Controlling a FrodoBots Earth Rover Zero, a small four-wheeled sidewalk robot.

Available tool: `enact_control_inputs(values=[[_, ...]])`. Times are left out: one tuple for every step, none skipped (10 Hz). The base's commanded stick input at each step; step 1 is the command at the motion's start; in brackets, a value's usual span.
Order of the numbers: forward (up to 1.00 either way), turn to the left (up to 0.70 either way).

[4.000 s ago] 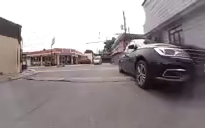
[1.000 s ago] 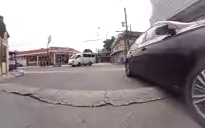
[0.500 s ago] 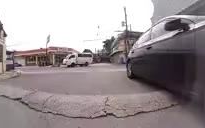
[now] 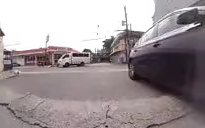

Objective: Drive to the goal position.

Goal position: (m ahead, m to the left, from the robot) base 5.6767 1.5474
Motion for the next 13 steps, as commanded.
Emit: enact_control_inputs(values=[[0.50,0.05],[0.50,0.05],[0.50,0.05],[0.50,0.05],[0.50,0.05],[0.50,0.05],[0.50,0.05],[0.50,0.05],[0.50,0.05],[0.50,0.05],[0.50,0.05],[0.50,0.05],[0.50,0.05]])
